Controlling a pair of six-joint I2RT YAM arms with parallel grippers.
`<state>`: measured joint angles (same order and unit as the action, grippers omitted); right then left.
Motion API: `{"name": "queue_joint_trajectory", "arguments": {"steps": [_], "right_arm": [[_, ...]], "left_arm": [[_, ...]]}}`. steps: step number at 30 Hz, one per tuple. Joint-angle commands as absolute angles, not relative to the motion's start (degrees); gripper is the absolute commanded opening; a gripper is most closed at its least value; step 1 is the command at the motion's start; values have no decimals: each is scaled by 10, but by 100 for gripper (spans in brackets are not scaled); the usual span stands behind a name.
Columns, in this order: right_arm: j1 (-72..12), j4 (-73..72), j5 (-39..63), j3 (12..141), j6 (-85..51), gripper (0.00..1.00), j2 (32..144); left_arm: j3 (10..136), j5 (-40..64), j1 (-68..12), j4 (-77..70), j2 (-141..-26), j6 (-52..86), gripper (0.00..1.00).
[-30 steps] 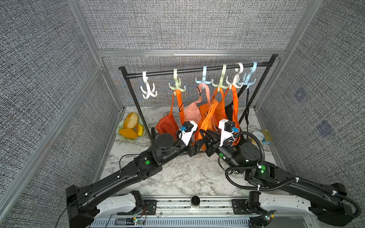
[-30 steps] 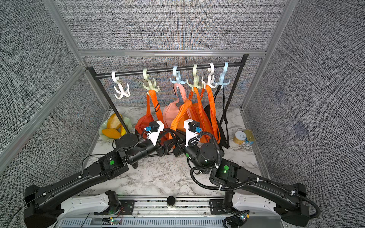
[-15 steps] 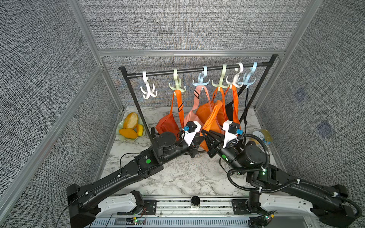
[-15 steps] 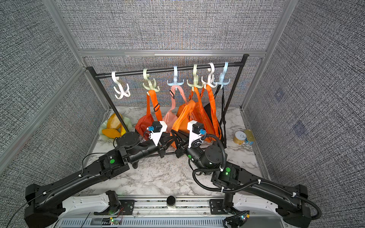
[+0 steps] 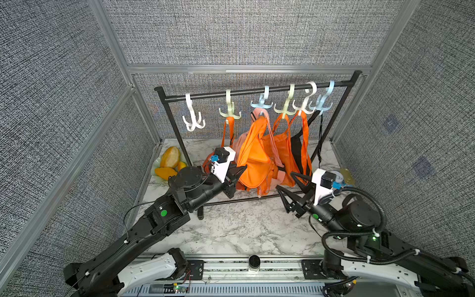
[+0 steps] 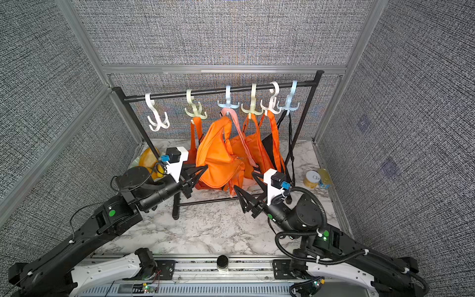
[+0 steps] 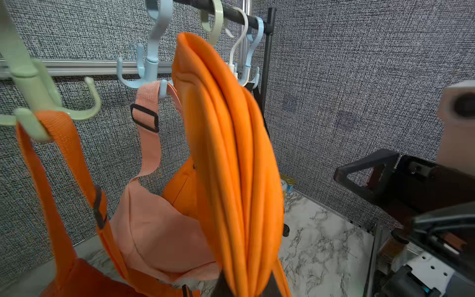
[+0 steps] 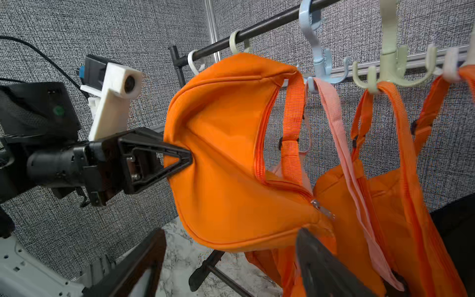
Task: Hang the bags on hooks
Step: Hang the bag on the hook.
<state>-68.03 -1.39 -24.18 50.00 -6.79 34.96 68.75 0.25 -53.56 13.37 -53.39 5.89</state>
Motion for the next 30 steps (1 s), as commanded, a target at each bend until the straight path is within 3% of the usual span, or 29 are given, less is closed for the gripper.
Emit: {"name": "queue_joint_trajectory", "arguments": {"steps": [1,8,16,23,30], "right_arm": [[-680,41,-288,498,-50,83,311],[-680,126,-328,526,-38,87,320],[-656,149,-311,566,-38,88,385],[-605,143,-209,565,-45,89,356],[-557,158,-179,556,-69,89,424]], "left_arm": [[713,17,-533,184,-519,35,0],[754,21,-532,251,-488,15,0],[842,189,-532,413,-503,-14,0],[849,328,-532,392,-461,-8,0],[852,295,-532,416,-469,3,0]]}}
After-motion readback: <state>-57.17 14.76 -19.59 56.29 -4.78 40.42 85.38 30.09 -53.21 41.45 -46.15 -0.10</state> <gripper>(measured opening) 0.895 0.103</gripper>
